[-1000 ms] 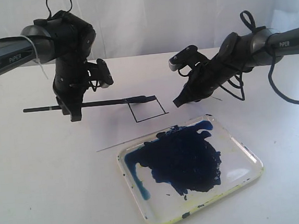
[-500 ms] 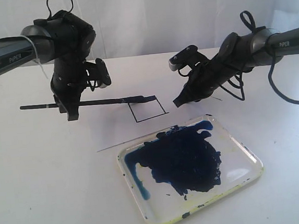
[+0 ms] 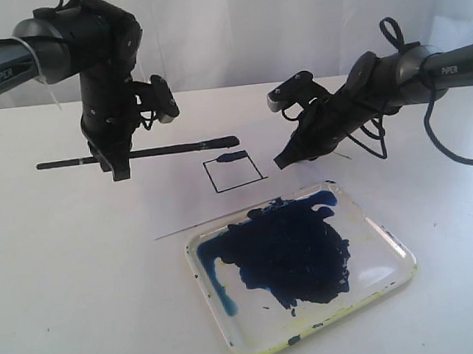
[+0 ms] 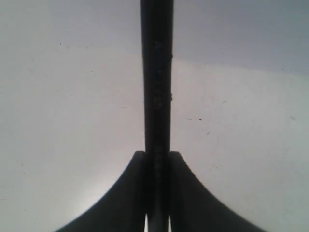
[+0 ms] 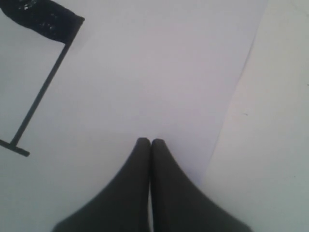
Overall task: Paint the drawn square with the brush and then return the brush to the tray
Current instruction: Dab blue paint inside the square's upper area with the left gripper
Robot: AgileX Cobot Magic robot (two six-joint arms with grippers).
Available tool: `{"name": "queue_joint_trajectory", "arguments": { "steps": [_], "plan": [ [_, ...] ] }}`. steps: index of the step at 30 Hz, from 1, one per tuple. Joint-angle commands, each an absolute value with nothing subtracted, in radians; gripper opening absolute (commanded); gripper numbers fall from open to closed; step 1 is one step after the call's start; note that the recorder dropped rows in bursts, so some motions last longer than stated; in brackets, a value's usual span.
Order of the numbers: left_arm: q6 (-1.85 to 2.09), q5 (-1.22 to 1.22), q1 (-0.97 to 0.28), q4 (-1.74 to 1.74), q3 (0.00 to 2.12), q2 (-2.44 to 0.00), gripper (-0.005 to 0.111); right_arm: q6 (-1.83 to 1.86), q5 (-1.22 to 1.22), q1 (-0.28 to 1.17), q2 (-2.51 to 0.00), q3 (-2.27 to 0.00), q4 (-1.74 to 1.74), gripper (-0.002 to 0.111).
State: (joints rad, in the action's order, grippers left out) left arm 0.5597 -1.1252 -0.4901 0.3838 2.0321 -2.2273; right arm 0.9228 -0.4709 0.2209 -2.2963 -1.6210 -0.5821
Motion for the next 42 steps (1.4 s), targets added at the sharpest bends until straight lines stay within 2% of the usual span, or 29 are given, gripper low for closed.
{"name": "queue_joint_trajectory", "arguments": {
  "steps": [1, 7, 29, 42],
  "plan": [
    [0.563, -1.221, -0.489, 0.402, 1.973, -2.215, 0.000, 0.923, -0.473, 0.219, -2.308, -1.615, -0.566, 0.000],
    [0.523, -1.221, -0.489, 0.444, 1.919, -2.215, 0.000, 0.923, -0.473, 0.219, -2.314, -1.615, -0.566, 0.000],
    [0.441, -1.221, -0.489, 0.518, 1.919, -2.215, 0.000, 0.923, -0.468, 0.219, -2.330, -1.615, -0.559, 0.000],
    [0.449, -1.221, -0.489, 0.457, 1.995, -2.209, 0.000, 0.923, -0.466, 0.219, -2.330, -1.615, -0.559, 0.000]
  ]
}}
